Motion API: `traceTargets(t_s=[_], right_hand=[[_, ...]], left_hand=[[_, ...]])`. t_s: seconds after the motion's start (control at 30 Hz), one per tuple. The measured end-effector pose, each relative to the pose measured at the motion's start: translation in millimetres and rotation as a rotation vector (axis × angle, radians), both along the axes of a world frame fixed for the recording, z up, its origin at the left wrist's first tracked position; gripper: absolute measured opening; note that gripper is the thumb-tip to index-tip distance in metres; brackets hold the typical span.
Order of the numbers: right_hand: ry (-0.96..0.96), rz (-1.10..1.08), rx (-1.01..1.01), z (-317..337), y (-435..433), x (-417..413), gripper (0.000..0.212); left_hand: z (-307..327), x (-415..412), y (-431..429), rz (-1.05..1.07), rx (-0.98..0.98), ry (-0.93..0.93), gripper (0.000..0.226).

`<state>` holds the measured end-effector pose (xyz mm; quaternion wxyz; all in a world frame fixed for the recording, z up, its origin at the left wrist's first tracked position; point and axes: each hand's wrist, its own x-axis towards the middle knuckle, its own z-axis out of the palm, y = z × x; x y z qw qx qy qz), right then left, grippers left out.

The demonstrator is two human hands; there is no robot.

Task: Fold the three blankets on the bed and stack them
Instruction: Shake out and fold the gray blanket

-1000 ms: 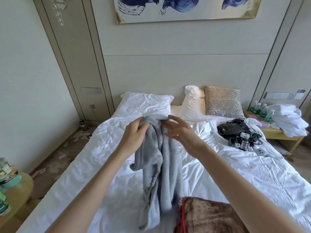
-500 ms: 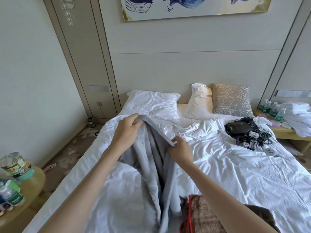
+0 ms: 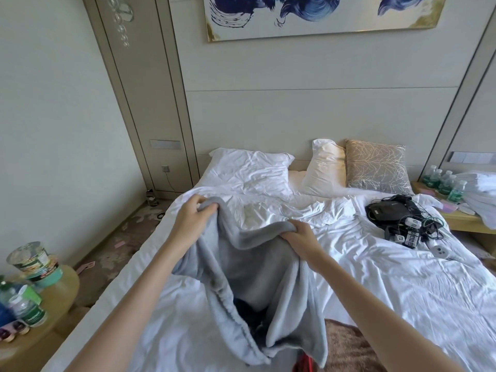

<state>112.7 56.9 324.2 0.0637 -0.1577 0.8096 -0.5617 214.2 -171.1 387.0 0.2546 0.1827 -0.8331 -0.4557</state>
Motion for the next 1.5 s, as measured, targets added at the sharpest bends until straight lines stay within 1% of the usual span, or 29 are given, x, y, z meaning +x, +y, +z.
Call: traceTargets(t_s=[0.07,0.17,0.2,0.23,0.3,0.33,0.37,0.43,0.47,0.5,0.57,0.6,0.67,0.73,0.8,0.9,1.0,1.1,1.2,1.27,1.33,1.4,1.47,1.5], right_hand=[[0.003,0.084,-0.027,30,-8,3,0.009],[-0.011,0.184,-0.068,65,-19,10,0.011],[-0.008,0.205,-0.080,74,-22,12,0.011],[-0.001,0.222,-0.096,81,-25,15,0.009],[0.002,0.244,-0.144,92,-31,21,0.019],[-0.006,0.251,-0.174,94,-33,22,0.023],[-0.010,0.255,-0.196,94,-33,23,0.023],[-0.027,0.270,-0.215,90,-33,24,0.018],[-0.043,0.285,-0.214,85,-32,23,0.014],[-0.057,0.304,-0.208,79,-29,22,0.014],[-0.088,0.337,-0.184,64,-23,21,0.025],[-0.106,0.349,-0.174,57,-18,21,0.026],[-0.141,0.365,-0.147,43,-9,20,0.025],[-0.170,0.370,-0.121,30,0,19,0.025],[-0.181,0.375,-0.068,18,6,18,0.024],[-0.230,0.378,0.065,1,16,17,0.025],[-0.275,0.373,0.247,-16,28,15,0.036],[-0.295,0.339,0.295,-33,38,11,0.037],[-0.330,0.273,0.206,-46,45,11,0.033],[-0.356,0.205,0.094,-49,44,12,0.031],[-0.398,0.137,-0.072,-45,36,14,0.029],[-0.432,0.072,-0.207,-36,23,13,0.029],[-0.418,0.011,-0.269,-22,9,12,0.030],[-0.376,-0.018,-0.258,-14,2,11,0.033]], left_hand=[[-2,2,10,-0.142,-0.008,-0.021,0.014],[-2,6,23,-0.409,0.018,-0.069,0.030],[-2,7,27,-0.482,0.033,-0.098,0.032],[-1,8,32,-0.537,0.035,-0.122,0.028],[-1,8,38,-0.577,-0.001,-0.138,0.014],[-1,8,39,-0.569,-0.019,-0.132,0.010],[0,8,40,-0.553,-0.035,-0.118,0.015],[0,9,40,-0.508,-0.063,-0.085,0.028],[1,9,40,-0.472,-0.068,-0.057,0.029],[1,10,39,-0.430,-0.060,-0.020,0.028],[1,10,32,-0.321,-0.028,0.067,0.026],[2,11,28,-0.261,-0.013,0.108,0.024],[2,12,18,-0.170,0.022,0.164,0.018],[3,14,10,-0.132,0.069,0.198,0.018],[4,16,4,-0.105,0.111,0.214,0.019],[6,19,-6,-0.034,0.135,0.234,0.017],[7,19,-21,0.047,0.137,0.251,0.019],[6,16,-34,0.156,0.250,0.293,0.018],[-2,12,-48,0.276,0.348,0.309,0.019],[-10,8,-52,0.282,0.340,0.242,0.019],[-20,3,-51,0.286,0.263,0.105,0.021],[-28,3,-47,0.322,0.117,-0.007,0.025],[-31,5,-43,0.313,-0.015,-0.083,0.022],[-31,5,-41,0.284,-0.052,-0.118,0.021]])
